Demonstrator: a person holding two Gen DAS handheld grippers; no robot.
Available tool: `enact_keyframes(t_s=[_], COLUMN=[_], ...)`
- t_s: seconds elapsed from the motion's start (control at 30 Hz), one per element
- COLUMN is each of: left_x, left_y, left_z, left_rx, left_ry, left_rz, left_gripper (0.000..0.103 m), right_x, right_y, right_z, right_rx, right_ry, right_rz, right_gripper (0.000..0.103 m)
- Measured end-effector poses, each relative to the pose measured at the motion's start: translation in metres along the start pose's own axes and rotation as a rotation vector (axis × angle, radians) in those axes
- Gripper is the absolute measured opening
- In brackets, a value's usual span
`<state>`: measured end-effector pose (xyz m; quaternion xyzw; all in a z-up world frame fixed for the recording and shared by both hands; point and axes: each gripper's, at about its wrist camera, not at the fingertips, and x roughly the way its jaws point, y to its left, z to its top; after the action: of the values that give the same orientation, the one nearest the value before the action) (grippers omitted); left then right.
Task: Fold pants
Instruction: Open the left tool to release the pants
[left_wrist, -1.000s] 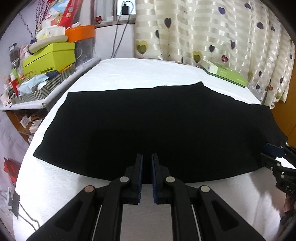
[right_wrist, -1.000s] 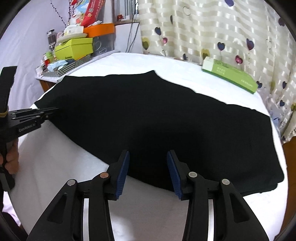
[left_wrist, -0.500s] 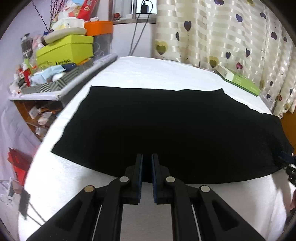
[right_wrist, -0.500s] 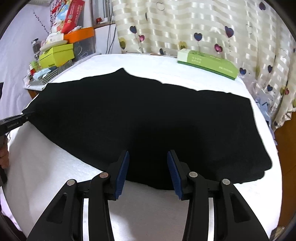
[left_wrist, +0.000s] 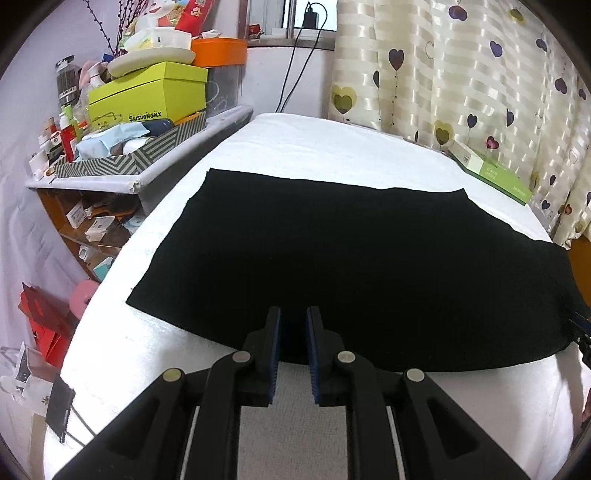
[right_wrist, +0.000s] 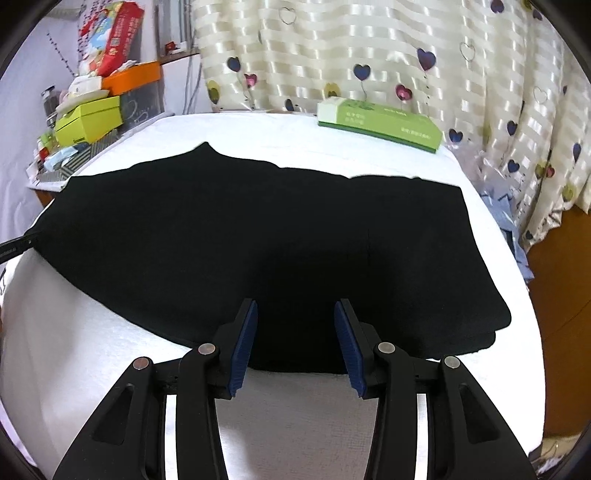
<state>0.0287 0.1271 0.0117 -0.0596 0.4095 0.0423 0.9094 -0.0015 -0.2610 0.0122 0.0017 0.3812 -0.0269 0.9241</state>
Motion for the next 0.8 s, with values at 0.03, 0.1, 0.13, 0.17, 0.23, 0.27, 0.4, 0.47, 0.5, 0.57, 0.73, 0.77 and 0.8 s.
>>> enact_keyframes(t_s=[0.03,0.1,0.13,0.17,0.23,0.27,0.4,0.47,0.5,0.57,0.73,0.77,0.8], left_x=[-0.002,-0.007,-0.010,-0.013,-0.017,-0.019,-0.027,-0.029,-0.031,-0.033,-0.035,-0.035,-0.035], left_y=[0.001,0.000,0.000,0.000,0.001,0.002,0.007,0.011,0.013,0.020,0.036,0.039,0.041], left_z=[-0.001,-0.002,-0.002,-0.003,-0.005,-0.005,-0.009,-0.011,-0.013,-0.017,-0.023,-0.024,-0.024], left_rx=[-0.002,-0.003,-0.005,-0.007,-0.020,-0.028,-0.056,-0.073,-0.084,-0.112,-0.151,-0.156,-0.160], left_ry=[-0.003,-0.011,-0.015,-0.019,-0.027,-0.028,-0.035,-0.037,-0.040,-0.044,-0.045,-0.047,-0.048], left_rz=[0.004,0.009,0.011,0.012,0.014,0.016,0.021,0.011,0.004,-0.009,-0.004,-0.002,0.001], left_gripper=[0.016,0.017,0.018,0.019,0.019,0.019,0.020,0.025,0.027,0.030,0.031,0.032,0.032], right_x=[-0.001,-0.004,-0.005,-0.007,-0.008,-0.009,-0.011,-0.012,-0.013,-0.014,-0.015,-0.015,-0.015], right_y=[0.002,0.008,0.012,0.017,0.027,0.032,0.052,0.061,0.066,0.075,0.088,0.089,0.091], right_z=[0.000,0.000,0.000,0.000,0.001,0.000,-0.002,-0.003,-0.005,-0.007,-0.007,-0.006,-0.005], right_rx=[-0.004,-0.011,-0.020,-0.029,-0.048,-0.058,-0.093,-0.113,-0.125,-0.150,-0.175,-0.180,-0.185], right_ry=[-0.004,-0.012,-0.016,-0.019,-0.026,-0.030,-0.031,-0.032,-0.034,-0.036,-0.036,-0.037,-0.041], right_rz=[0.008,0.022,0.033,0.044,0.067,0.078,0.122,0.147,0.159,0.174,0.189,0.192,0.195], right_gripper=[0.045,0.045,0.045,0.045,0.045,0.045,0.045,0.045,0.045,0.045,0.045,0.045,0.045])
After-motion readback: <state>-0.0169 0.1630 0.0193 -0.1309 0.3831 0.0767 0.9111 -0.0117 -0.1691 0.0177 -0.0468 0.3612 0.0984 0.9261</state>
